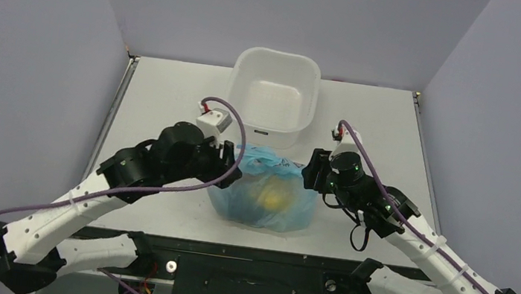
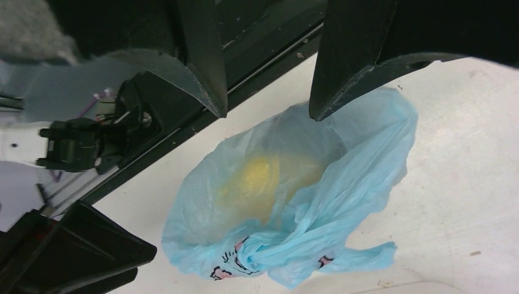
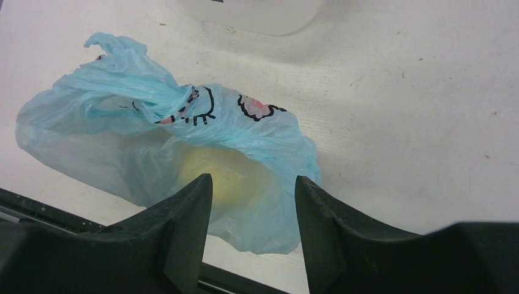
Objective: Take the fake fruits out of the plastic bag
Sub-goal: Untie the plastic bag at the center of the board.
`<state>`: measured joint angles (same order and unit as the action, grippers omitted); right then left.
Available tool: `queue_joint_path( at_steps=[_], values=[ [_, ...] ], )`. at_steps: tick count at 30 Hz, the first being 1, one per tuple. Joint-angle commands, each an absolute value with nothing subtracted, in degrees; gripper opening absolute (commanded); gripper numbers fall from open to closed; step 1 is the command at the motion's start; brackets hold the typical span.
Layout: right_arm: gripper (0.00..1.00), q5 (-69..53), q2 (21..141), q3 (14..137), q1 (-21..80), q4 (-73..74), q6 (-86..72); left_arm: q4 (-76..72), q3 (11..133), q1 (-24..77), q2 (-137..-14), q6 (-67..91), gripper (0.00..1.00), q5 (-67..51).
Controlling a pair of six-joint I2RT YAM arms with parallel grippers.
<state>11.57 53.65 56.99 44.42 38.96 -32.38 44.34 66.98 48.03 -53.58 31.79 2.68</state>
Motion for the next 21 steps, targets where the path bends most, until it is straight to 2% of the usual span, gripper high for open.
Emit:
queue_joint_path(
  at_steps=[1, 8, 16, 21],
  values=[
    [0.49, 19.28, 52.33, 58.47, 48.07, 41.52, -35.49, 47.34, 73.59, 55.21, -63.17, 22.57, 0.50, 16.75],
    [0.47, 19.00, 49.86, 53.38, 51.12, 37.14, -40.31, 43.13, 77.26, 58.75, -75.00, 17.43, 0.53, 30.33],
    [0.44, 17.92, 46.93, 46.89, 51.79, 30.52, -43.98, 38.42, 79.15, 58.97, -82.98, 11.59, 0.58, 29.86],
    [0.44, 17.30, 47.29, 46.10, 52.64, 29.62, -45.48, 37.35, 80.11, 58.77, -86.85, 11.64, 0.58, 29.75]
  ],
)
